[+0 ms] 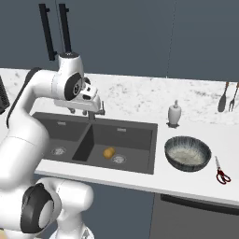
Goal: Pick the potato from the sink and place it in the bowl. Then pick the bowl and place it in the microwave. Then close the microwave door and press the start button.
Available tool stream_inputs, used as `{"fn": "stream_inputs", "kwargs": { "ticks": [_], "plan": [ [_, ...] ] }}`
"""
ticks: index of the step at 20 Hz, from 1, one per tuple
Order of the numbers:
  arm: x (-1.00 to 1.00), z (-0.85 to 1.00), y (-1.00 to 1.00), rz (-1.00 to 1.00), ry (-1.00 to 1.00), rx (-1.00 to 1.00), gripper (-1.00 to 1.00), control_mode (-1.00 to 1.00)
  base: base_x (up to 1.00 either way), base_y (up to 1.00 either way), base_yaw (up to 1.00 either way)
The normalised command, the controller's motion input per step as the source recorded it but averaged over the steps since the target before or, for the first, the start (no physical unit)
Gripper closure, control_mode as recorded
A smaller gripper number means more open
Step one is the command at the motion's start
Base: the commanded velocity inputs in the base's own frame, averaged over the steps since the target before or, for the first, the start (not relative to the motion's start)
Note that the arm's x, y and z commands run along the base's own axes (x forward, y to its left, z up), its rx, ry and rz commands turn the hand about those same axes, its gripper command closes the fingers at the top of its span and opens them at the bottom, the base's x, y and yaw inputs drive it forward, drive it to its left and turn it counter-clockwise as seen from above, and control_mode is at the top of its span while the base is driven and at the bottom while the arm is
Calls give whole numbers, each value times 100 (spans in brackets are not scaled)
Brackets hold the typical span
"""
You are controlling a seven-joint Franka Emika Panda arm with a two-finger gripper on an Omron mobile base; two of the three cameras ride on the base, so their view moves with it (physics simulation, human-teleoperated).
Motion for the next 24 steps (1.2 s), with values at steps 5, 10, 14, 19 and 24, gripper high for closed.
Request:
{"fn": "stream_inputs", "kwargs": {
  "ticks": [5, 10, 14, 19, 24],
  "plan": [
    [-31, 0, 0, 0, -6, 0, -100, -100, 0, 0, 0],
    [-76, -8, 0, 0, -1, 0, -100, -100, 0, 0, 0],
    [-16, -66, -24, 0, 2, 0, -100, -100, 0, 0, 0],
    [9, -78, -16, 0, 0, -1, -100, -100, 0, 0, 0],
    [65, -67, 0, 0, 2, -1, -100, -100, 0, 0, 0]
  ]
}}
